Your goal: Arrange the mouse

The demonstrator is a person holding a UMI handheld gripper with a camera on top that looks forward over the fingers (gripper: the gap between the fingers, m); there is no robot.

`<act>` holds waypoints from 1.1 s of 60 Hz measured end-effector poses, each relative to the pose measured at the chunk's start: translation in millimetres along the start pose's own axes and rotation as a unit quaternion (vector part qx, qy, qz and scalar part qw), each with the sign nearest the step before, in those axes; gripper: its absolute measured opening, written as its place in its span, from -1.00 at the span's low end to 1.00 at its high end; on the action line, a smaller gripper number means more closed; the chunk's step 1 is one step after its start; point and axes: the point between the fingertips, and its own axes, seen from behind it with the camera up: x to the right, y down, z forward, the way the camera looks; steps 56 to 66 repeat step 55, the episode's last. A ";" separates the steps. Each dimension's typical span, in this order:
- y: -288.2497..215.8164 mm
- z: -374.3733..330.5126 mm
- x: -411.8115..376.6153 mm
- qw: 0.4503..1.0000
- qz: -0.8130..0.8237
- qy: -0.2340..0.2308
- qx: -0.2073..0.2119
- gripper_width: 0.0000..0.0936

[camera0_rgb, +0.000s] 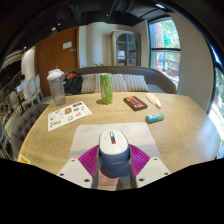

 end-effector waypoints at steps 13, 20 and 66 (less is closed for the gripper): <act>22.9 21.9 8.7 0.999 0.008 0.001 -0.036 0.22; 23.2 8.0 11.2 0.999 0.007 -0.004 -0.049 0.73; -7.2 -202.8 17.1 0.999 -0.037 -0.019 0.007 0.82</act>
